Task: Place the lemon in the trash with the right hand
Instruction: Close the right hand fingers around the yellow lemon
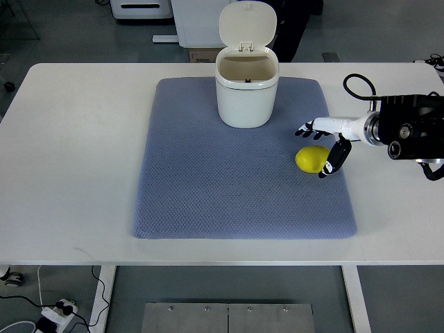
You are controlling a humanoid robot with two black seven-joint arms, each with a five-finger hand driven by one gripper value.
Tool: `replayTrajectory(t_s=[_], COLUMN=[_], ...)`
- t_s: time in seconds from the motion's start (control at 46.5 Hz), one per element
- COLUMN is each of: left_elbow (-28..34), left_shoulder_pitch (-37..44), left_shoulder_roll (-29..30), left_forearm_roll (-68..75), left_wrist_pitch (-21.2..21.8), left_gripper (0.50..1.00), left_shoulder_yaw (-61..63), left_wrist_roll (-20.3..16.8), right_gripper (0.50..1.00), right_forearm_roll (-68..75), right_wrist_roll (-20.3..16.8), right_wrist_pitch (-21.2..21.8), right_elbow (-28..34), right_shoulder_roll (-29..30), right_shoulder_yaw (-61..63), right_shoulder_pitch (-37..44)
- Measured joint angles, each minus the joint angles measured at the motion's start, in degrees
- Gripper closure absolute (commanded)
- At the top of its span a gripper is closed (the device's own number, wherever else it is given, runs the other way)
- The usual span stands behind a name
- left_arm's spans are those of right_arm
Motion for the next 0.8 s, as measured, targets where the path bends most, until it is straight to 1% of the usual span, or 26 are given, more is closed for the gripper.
replayTrajectory(t_s=[0.064,0.301,0.365,0.58,0.795], left_elbow=[0.00,0.03,0.04,0.02,-0.01], left_shoulder_pitch=[0.00,0.00,-0.01,0.00,0.00], left_shoulder_roll=[0.00,0.00,0.00,0.00,0.00], left_forearm_roll=[0.00,0.00,0.00,0.00,0.00], left_wrist_pitch=[0.00,0.00,0.00,0.00,0.00], left_gripper=[0.500,0.500,0.500,0.500,0.500], left_shoulder_yaw=[0.00,0.00,0.00,0.00,0.00], left_wrist_roll=[0.00,0.00,0.00,0.00,0.00], right_gripper=[0.664,0.680,0.695,0.716,0.718], right_forearm_roll=[0.00,0.00,0.00,0.00,0.01], right_wrist_roll=[0.25,0.64,0.76,0.94,1.64], right_wrist_pitch=[0.00,-0.62,-0.73,-0.78,-0.85], right_elbow=[-0.09,-0.45,-0.51,-0.84,-1.22], right_shoulder_roll=[0.08,1.39,1.57,1.60,1.53], right_shoulder_yaw=[0.00,0.00,0.00,-0.01,-0.07], right_shoulder_pitch=[-0.02,-0.21,-0.21,-0.62,-1.34])
